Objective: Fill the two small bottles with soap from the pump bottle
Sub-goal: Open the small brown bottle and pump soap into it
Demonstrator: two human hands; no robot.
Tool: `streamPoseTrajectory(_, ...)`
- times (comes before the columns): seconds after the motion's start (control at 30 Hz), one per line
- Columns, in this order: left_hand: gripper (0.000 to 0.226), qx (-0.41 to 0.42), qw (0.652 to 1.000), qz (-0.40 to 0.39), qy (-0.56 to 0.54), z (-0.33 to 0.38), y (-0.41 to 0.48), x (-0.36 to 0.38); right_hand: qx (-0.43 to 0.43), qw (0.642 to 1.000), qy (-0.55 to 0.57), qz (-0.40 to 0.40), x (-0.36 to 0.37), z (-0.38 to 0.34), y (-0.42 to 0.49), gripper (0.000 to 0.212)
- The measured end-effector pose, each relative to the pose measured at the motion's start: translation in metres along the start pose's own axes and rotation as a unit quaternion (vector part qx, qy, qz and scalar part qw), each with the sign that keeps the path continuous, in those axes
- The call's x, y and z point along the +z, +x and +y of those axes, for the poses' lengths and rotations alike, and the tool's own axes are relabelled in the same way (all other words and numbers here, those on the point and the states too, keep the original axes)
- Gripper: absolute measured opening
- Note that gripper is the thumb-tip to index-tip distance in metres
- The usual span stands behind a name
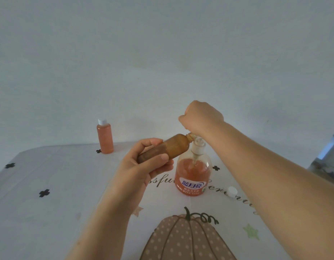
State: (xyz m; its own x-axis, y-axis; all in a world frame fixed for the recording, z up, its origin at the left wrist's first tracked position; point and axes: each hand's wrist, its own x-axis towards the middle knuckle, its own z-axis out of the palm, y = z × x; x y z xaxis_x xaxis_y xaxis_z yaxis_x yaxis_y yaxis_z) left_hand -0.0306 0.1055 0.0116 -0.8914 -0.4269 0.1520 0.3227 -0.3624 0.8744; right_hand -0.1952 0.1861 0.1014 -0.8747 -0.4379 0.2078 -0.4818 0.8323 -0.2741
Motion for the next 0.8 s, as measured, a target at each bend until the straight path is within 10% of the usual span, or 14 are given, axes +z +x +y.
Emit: streamPoseTrajectory(0.8,0.039,-0.028,1.000,0.007,-0.003,-0.004,0.002,-0.005,0.011,1.000,-0.003,0.024,0.010,0.001,-0.008,0.031)
